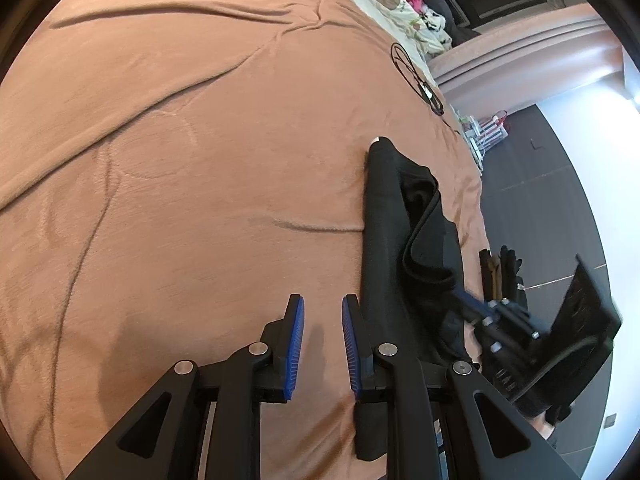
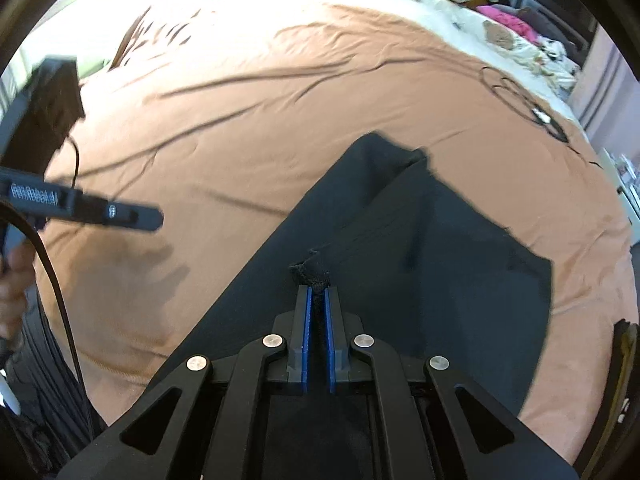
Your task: Fold small clothes
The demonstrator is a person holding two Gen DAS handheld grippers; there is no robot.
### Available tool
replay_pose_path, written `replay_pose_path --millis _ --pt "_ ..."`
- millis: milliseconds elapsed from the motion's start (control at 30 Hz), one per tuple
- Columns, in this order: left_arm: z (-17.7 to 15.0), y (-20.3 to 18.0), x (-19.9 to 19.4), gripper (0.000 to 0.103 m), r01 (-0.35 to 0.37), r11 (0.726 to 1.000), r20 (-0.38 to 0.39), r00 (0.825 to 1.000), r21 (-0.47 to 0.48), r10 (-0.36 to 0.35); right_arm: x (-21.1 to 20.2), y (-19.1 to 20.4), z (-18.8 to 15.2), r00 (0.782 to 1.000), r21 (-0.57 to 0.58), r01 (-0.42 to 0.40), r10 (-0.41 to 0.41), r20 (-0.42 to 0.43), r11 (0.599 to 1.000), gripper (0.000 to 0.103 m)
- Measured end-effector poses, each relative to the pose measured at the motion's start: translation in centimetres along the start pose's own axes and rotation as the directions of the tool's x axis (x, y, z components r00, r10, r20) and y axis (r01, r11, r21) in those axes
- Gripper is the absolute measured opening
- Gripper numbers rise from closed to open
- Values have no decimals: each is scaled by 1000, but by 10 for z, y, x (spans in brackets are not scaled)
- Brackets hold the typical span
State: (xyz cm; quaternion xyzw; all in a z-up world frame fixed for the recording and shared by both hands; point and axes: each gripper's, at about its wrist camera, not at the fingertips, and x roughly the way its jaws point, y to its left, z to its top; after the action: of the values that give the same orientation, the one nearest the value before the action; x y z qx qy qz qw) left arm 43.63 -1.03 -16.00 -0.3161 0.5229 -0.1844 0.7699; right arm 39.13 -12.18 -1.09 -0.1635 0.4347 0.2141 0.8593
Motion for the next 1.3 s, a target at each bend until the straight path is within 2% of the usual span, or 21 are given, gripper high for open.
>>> replay_pose_path --millis 200,533,900,1300 --pt "2 -14 6 20 -6 1000 -2 1000 23 6 -19 -42 5 998 91 45 -50 46 995 3" --pt "8 -36 27 20 -37 998 -27 999 59 39 -27 -81 2 990 173 110 -124 71 979 3" --pt "11 -59 54 20 -79 991 -48 995 112 85 5 -120 10 986 236 148 -162 41 961 3" --pt "8 -59 77 20 -142 982 -66 986 126 151 38 -151 12 982 289 182 -189 -6 940 3"
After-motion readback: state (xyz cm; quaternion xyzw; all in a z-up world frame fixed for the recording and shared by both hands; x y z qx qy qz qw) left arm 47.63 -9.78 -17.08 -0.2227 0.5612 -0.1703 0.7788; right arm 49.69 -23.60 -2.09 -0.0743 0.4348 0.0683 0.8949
